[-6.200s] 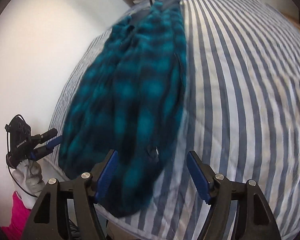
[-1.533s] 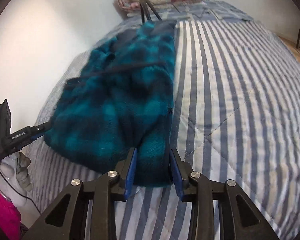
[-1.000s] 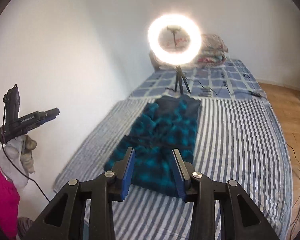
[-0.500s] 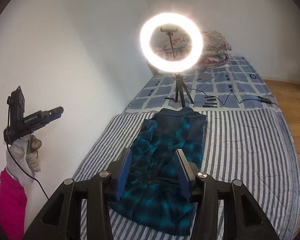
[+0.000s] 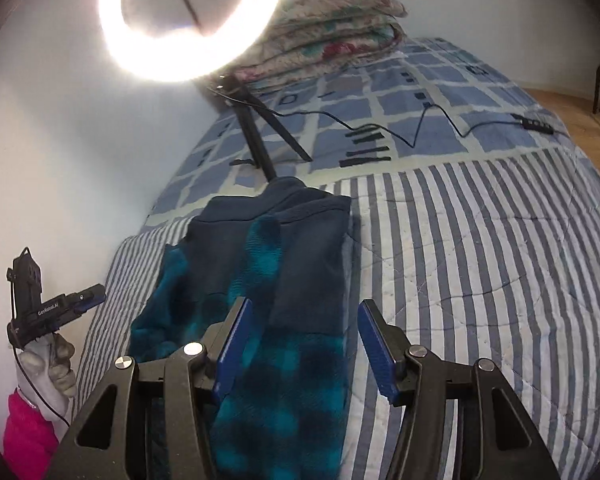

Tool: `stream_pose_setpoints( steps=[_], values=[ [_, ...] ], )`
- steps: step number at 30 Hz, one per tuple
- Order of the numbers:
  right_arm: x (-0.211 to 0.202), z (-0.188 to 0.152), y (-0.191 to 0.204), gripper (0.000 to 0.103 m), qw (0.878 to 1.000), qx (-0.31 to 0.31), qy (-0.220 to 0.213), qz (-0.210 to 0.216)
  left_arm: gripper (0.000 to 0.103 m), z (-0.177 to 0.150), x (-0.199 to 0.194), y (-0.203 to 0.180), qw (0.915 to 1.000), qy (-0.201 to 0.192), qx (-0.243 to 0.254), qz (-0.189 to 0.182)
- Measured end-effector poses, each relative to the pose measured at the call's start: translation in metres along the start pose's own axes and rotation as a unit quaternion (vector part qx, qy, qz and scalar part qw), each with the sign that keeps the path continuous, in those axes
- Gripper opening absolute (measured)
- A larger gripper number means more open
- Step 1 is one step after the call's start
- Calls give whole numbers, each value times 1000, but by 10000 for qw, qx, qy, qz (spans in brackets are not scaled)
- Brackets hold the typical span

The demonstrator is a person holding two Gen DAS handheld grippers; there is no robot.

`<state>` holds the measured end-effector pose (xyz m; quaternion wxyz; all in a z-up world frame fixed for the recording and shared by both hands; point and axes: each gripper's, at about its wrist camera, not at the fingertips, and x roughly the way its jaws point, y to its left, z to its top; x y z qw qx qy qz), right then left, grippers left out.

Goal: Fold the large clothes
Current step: 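Grasp the folded shirt's edge with both tools and lift it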

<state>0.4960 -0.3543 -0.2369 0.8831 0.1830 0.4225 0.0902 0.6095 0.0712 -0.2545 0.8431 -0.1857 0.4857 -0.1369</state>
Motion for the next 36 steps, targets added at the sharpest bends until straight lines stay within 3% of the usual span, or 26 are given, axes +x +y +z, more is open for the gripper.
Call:
stream_pose_setpoints(
  steps=[8,14,18,19,20,21,22,23,25,30,36],
  values=[
    [74,20,-42,60,9987,425,210,165,52,19,80,5,9993,374,99,-8],
    [112,32,-48,61,9986,377,260,282,52,40,103,-15,9987,287,408,59],
    [124,42,-49,61,9970,514,131,572,50,44,121,-43,9949,325,917,257],
    [127,43,-47,57,9968,498,126,609,46,44,124,-48,9940,329,1005,294],
    [129,44,-45,39,9971,428,131,619,34,42,127,-54,9922,287,1138,412],
    [133,45,-40,27,9968,305,234,697,16,41,129,-60,9907,263,1243,498],
    [137,45,-34,17,9971,169,313,679,12,39,131,-66,9891,261,1338,553],
    [136,44,-27,10,9981,-5,282,556,9,38,130,-69,9884,229,1381,587],
    [132,44,-11,7,9983,-429,226,314,8,36,123,-74,9883,100,1396,608],
    [95,50,8,5,9966,-798,-178,120,7,36,84,-77,9931,-316,1070,352],
    [33,42,37,5,9901,-1272,-577,119,7,18,20,-105,9892,-706,1259,273]
  ],
)
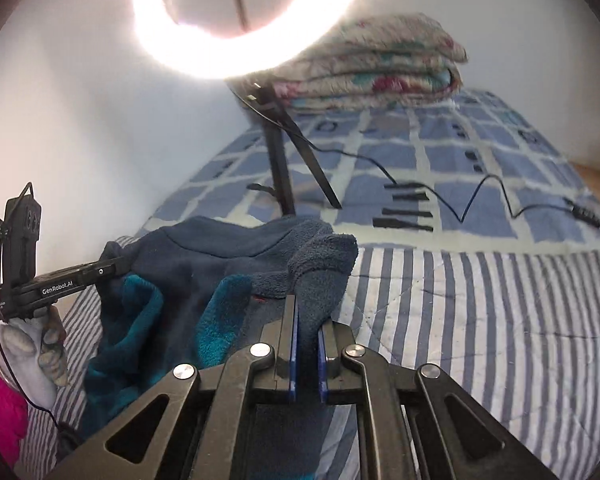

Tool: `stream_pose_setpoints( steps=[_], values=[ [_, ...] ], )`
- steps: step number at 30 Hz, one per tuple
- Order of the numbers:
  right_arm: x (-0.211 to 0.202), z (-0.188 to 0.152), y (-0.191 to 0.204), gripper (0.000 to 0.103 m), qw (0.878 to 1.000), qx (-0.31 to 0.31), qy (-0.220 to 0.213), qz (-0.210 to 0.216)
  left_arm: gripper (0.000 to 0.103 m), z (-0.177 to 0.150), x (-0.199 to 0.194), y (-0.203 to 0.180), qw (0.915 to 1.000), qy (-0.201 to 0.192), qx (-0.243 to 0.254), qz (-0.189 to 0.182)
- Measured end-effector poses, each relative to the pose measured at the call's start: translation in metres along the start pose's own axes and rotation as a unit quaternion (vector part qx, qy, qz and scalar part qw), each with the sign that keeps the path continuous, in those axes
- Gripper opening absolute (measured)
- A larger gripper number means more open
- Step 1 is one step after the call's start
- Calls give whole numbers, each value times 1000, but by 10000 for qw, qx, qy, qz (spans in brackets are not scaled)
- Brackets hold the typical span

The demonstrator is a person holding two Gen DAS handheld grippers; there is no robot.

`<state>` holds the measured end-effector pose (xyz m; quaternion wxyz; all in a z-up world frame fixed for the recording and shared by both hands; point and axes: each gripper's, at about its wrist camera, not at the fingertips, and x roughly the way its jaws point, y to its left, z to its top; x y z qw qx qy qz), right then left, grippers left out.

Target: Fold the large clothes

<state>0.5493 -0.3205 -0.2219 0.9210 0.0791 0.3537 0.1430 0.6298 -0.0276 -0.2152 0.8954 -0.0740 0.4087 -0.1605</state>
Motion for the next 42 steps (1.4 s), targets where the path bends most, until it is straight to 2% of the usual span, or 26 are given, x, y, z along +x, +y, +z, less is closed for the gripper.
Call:
stream_pose_setpoints(
  steps=[7,12,19,25,31,33,35,36,38,40,42],
  values=[
    [-78,-16,37,5,9980,-554,-239,167,7,-23,-85,-21,9994,-325,39,-81],
    [-129,-47,53,5,9958,-751,-299,419,7,-65,-146,-29,9983,-559,94,-163],
    [-171,-123,81,5,9933,-1046,-176,451,7,-148,-183,-32,9992,-310,19,-269],
    [-179,-202,98,5,9912,-1214,325,411,7,-222,-191,-33,9999,95,30,-64],
    [-186,-250,102,5,9871,-1462,647,87,9,-263,-208,-45,9991,322,280,-21],
    [-195,-253,101,8,9858,-1521,708,86,11,-273,-221,-49,9982,357,470,57],
    [-209,-257,98,16,9846,-1550,797,166,12,-282,-235,-46,9972,405,625,72],
    [-221,-259,95,16,9846,-1565,755,191,12,-289,-245,-42,9965,435,699,114],
    [-243,-262,88,24,9866,-1435,692,359,12,-297,-261,-33,9963,464,717,131],
    [-266,-261,76,27,9917,-1046,549,509,15,-299,-275,-16,9980,465,425,31],
    [-275,-256,66,31,9947,-636,455,674,33,-294,-283,3,9991,390,-124,-143]
  ],
)
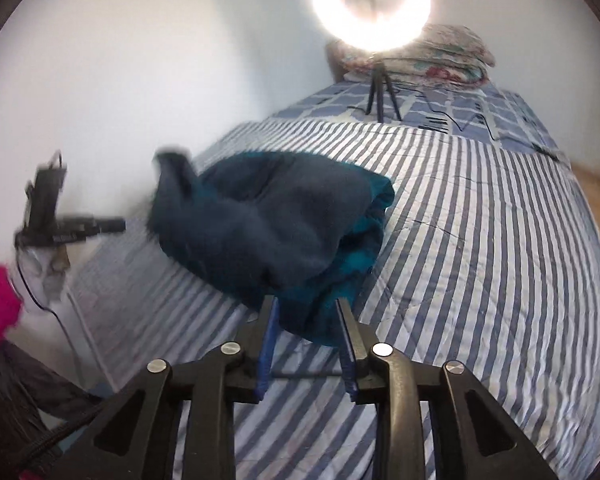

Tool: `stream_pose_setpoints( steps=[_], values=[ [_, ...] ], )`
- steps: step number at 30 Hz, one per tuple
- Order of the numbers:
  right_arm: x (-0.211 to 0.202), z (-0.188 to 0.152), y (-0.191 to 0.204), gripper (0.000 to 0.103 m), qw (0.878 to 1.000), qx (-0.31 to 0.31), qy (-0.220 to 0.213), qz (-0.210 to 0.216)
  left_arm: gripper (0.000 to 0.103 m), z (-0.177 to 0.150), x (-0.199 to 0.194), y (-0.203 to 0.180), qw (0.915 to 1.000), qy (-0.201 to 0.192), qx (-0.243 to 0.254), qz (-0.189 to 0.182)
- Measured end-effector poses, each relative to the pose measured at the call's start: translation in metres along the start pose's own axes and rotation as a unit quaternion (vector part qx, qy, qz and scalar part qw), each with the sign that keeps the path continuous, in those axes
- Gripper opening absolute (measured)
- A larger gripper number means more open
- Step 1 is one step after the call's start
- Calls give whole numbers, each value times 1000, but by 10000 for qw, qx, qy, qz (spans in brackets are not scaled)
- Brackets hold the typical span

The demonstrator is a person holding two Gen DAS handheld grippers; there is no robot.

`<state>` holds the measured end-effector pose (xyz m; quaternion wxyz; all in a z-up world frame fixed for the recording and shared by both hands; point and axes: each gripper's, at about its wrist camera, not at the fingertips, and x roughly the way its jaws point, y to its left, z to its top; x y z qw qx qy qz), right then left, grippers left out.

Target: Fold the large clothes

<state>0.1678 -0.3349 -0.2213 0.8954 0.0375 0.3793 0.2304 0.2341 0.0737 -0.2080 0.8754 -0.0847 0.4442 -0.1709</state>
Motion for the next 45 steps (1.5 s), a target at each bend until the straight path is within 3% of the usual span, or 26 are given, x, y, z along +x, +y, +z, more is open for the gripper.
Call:
stream_pose_setpoints(
  steps=[3,5,7,12,14,15,16,17,18,20,23,25,27,30,33,35,38,40,45],
  values=[
    [0,8,-11,49,9973,649,-108,314,56,13,-3,25,9946,-152,-935,-422],
    [10,10,-15,62,9937,1021,-85,463,59,21,5,35,9891,-141,-1329,-619],
    [28,12,-19,64,9892,1375,23,501,59,27,18,39,9863,-61,-1496,-692],
    [71,7,-33,64,9737,2093,367,825,59,29,67,46,9673,506,-2167,-1217],
    [83,4,-34,57,9680,2265,451,982,59,28,77,46,9633,601,-2260,-1314],
    [89,3,-33,53,9654,2318,501,1086,49,28,78,46,9621,596,-2290,-1353],
    [94,2,-31,38,9633,2340,549,1198,38,27,82,44,9615,608,-2295,-1381],
    [95,2,-29,23,9621,2331,599,1285,15,28,82,40,9640,649,-2210,-1328],
    [96,4,-26,18,9635,2270,651,1263,11,29,80,35,9681,633,-2080,-1249],
    [86,10,-21,9,9692,2069,615,1187,9,32,64,23,9780,397,-1723,-1110],
    [68,20,-20,8,9723,1945,407,1229,8,30,48,6,9883,219,-1221,-890],
    [63,17,-23,7,9766,1842,356,1050,8,14,62,4,9900,497,-1141,-669],
    [80,6,-29,7,9759,1914,659,819,7,-3,84,6,9903,867,-1032,-334],
    [103,-11,-23,7,9775,1767,1047,477,0,-13,93,8,9884,1109,-1026,-149],
    [91,-6,-12,16,9826,1512,971,470,0,-6,69,2,9940,874,-660,-8],
    [71,5,-5,32,9889,1137,908,287,0,1,42,-1,9971,589,-485,17],
    [35,22,6,34,9974,527,471,-133,0,13,8,-9,9996,65,-122,264],
    [20,42,11,35,9995,269,60,-181,0,29,1,-20,9992,-171,36,351],
    [40,96,18,33,9988,145,-426,-166,1,85,29,-56,9985,-380,190,348]
  ],
)
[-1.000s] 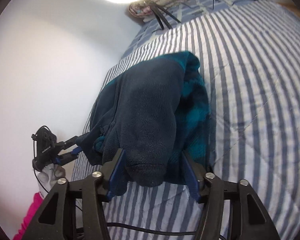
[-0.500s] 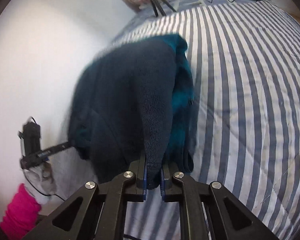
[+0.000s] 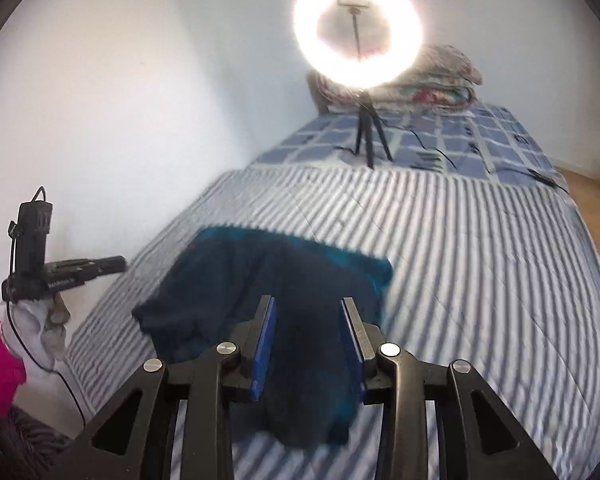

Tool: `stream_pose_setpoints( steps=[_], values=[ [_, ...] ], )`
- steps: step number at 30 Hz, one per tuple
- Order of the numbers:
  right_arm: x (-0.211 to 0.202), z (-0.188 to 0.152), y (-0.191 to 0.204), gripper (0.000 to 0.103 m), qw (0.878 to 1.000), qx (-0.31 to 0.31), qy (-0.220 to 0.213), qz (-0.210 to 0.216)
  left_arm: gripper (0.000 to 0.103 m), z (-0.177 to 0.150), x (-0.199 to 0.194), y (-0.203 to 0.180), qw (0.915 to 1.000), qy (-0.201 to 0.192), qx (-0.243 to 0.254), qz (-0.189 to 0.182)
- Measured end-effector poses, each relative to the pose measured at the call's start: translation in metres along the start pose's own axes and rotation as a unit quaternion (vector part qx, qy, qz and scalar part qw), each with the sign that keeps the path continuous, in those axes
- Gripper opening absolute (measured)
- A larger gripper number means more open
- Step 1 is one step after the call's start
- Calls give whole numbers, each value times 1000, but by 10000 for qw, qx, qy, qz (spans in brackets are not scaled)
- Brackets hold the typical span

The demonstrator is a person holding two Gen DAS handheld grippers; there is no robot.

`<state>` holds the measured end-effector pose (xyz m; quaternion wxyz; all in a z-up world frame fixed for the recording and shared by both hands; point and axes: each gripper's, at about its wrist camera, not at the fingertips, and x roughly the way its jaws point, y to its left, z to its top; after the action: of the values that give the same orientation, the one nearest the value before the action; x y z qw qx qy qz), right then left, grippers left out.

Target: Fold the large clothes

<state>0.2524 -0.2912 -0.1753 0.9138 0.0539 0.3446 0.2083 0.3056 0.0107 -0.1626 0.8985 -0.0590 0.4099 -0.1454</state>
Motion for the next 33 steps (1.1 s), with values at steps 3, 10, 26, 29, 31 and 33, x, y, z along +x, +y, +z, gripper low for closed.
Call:
stream_pose_setpoints(
  steps=[3,10,26,29,31,33],
  values=[
    [44,27,4,25,9997,137,160,83,5,31,35,-16,9999,70,46,75],
    [125,22,-10,25,9958,459,790,33,5,36,124,-21,9966,822,-6,-16],
    [60,-21,-2,25,9964,280,770,234,8,-15,66,-2,9977,602,67,-300],
    [50,-49,2,25,9942,279,1012,227,8,-36,62,9,9964,810,-49,-232],
    [54,-71,0,25,9920,302,1223,50,8,-55,69,20,9945,1031,-159,-134],
    [59,-89,-9,23,9899,474,1332,-35,8,-71,72,26,9942,1054,-150,-132]
  ],
)
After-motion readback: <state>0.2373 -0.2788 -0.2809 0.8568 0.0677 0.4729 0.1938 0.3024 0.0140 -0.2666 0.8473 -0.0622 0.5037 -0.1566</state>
